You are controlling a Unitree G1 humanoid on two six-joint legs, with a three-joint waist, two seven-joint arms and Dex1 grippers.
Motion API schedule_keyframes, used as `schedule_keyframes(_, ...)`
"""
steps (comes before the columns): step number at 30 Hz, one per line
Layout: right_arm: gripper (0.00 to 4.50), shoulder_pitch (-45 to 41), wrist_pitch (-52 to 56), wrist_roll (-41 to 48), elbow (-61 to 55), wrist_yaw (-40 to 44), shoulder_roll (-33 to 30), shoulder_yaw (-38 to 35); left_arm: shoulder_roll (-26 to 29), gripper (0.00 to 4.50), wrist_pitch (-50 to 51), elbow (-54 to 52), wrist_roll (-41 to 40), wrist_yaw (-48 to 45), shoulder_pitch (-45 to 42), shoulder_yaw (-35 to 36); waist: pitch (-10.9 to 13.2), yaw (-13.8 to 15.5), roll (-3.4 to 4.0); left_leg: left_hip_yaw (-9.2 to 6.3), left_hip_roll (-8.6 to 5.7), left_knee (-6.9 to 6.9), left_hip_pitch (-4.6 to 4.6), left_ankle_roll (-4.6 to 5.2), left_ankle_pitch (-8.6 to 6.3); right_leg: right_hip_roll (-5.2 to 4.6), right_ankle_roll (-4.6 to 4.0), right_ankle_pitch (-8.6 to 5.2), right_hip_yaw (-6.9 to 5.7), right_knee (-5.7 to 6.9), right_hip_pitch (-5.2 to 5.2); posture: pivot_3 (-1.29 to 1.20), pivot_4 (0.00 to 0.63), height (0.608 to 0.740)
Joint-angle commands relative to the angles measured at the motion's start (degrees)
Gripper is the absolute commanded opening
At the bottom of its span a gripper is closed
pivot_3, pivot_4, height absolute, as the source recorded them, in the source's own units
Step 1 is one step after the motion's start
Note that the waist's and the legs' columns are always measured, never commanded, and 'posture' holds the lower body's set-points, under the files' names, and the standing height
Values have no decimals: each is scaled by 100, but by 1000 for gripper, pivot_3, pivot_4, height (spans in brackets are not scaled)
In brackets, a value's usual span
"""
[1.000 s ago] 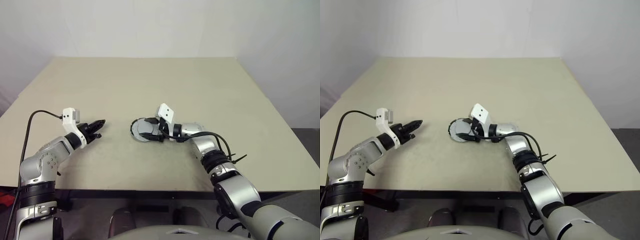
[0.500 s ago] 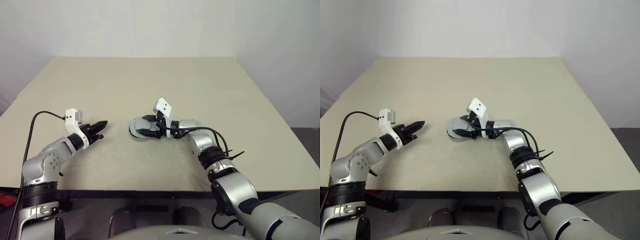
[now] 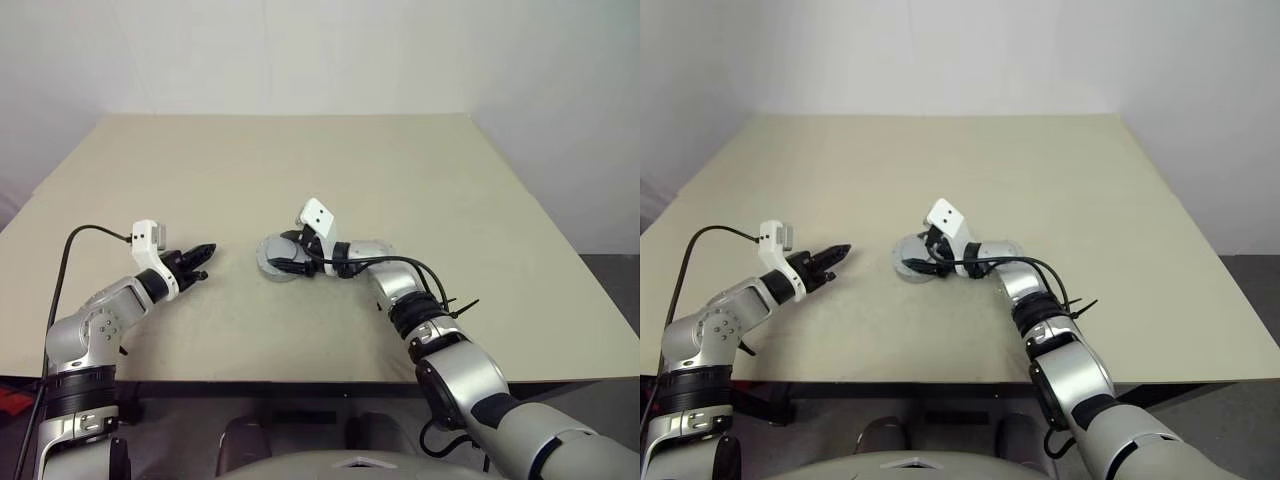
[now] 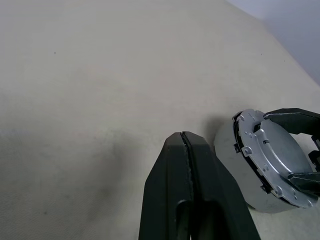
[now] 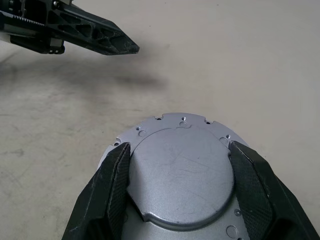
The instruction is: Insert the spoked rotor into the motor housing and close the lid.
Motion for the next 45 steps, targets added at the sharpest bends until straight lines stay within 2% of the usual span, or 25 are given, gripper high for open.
schedule_keyframes(1, 2999, -119, -88, -81, 136, -53, 78, 72, 40, 0, -21, -260, -87, 14, -44, 70, 0, 0, 0, 0, 0, 0, 2, 1, -1, 0, 0, 0, 1, 2, 1, 0, 0, 740)
schedule_keyframes(18, 2999, -164, -73, -221, 360, -209, 191, 132, -6, 0, 6, -353, -136, 79, 11, 87, 0, -14, 0, 0, 0, 0, 22, -1, 1, 2, 0, 0, 6, 16, 7, 0, 0, 740)
schedule_keyframes(45, 2999, -162, 107, -572, 1154, -490, 24, 275, -150, 0, 214, -497, -361, 242, -27, 37, -6, -14, 6, 1, -1, -2, 47, -5, 3, 3, -1, 1, 11, 30, 15, 0, 0, 740)
